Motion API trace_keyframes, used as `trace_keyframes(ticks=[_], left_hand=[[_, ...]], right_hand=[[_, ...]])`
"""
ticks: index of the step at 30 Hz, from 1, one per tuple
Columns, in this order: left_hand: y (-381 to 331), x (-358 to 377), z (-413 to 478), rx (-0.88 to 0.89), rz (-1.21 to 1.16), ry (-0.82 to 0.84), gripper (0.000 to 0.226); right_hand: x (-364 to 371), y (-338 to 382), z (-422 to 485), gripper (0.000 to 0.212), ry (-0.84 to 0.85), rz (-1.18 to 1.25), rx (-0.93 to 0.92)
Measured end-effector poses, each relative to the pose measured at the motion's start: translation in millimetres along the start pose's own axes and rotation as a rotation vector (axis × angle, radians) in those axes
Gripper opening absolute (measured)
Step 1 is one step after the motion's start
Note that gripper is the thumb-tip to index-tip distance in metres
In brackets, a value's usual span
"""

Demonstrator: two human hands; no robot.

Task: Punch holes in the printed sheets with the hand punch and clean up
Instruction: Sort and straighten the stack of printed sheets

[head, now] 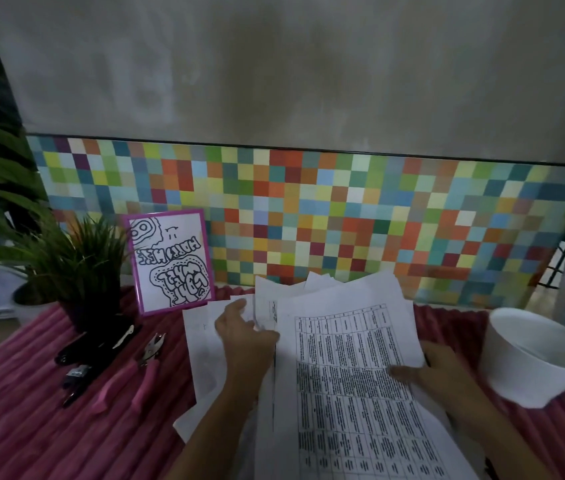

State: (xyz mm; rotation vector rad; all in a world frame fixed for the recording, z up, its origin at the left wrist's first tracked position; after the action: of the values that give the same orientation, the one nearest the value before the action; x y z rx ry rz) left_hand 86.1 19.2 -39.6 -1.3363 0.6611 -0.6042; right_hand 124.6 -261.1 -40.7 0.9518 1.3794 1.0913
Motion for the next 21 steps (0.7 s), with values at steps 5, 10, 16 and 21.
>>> trace_keyframes(ticks=[5,10,16,21], left_hand=[[-6.3,8.8,-11.4,-0.075,0.037,0.263,0.046],[-6.8,13.9,-8.3,-0.029,0.133,0.426,0.04],[-14.7,16.3,-13.2,0.069,-0.056,0.491,0.043],[-20.1,18.6,-15.3,0.053,-0.246,0.562,0.051]], right_hand=[[2.2,-2.5,3.1,0.028,0.027,-0.083,-0.054],[4.8,-2.6,3.2,0.033,-0.013,0.153,-0.06],[6.7,-1.4,9.4,0.091,-0.072,0.445,-0.069],[1.0,6.9,4.5,0.023,-0.034,0.396,-0.043]])
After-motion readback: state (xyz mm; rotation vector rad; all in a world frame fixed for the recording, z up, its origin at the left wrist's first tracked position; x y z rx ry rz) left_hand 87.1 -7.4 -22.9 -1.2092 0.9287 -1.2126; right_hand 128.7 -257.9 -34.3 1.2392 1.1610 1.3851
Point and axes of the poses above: each hand's wrist, its own z-axis towards the middle knuckle, its own x-axis out of the palm, y = z × x, the point moved 3 cm from there along z, towards the middle knuckle, and after that the axes turned 3 degrees about -y, right-handed, at the moved point
